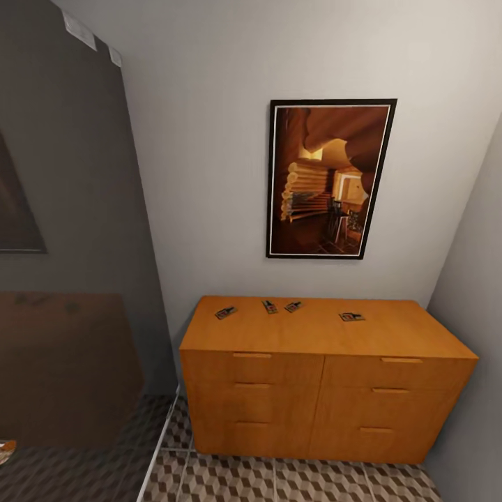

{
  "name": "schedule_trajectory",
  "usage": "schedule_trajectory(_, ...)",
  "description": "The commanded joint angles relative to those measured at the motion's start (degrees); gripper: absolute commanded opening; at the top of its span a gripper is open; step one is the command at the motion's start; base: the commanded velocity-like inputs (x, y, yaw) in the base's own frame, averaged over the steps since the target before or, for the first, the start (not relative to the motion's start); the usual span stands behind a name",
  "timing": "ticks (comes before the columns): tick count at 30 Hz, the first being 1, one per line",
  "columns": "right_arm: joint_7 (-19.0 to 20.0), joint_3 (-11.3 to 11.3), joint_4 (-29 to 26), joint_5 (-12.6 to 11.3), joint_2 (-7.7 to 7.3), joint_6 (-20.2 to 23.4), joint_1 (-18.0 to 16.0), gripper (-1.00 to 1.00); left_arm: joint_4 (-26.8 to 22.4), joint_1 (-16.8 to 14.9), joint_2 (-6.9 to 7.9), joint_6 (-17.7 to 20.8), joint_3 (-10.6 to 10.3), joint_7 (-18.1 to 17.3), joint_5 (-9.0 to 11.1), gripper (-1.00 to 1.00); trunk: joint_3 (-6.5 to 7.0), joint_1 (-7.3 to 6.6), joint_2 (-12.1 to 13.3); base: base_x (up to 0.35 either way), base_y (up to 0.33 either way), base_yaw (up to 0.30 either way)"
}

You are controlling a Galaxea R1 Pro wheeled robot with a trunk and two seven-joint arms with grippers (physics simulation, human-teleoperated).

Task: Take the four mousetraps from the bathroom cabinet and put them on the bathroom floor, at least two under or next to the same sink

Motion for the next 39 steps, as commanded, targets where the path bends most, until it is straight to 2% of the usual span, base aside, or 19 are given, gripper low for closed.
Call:
schedule_trajectory(1, 0.0, 0.0, 0.0, 0.0, 0.00, 0.0, 0.0, 1.00, 0.1, 0.0, 0.00, -0.2, 0.3, 0.0, 0.1, 1.00, -0.02, 0.02, 0.0, 0.015, 0.000, 0.000)
schedule_trajectory(18, 0.0, 0.0, 0.0, 0.0, 0.00, -0.1, 0.0, 1.00, 0.1, 0.0, 0.00, -0.2, 0.4, 0.0, 0.1, 1.00, 0.40, 0.02, 0.0, 0.002, 0.000, -0.177)
schedule_trajectory(31, 0.0, 0.0, 0.0, 0.0, 0.01, -0.1, 0.0, 1.00, 0.1, 0.0, 0.00, -0.2, 0.4, 0.0, 0.1, 1.00, 0.46, 0.02, 0.0, 0.009, 0.000, -0.033)
schedule_trajectory(39, 0.0, 0.1, 0.1, 0.1, 0.01, -0.1, 0.0, 1.00, 0.1, 0.0, 0.00, -0.2, 0.3, 0.0, 0.0, 1.00, 0.46, 0.02, 0.0, 0.160, -0.017, -0.004)
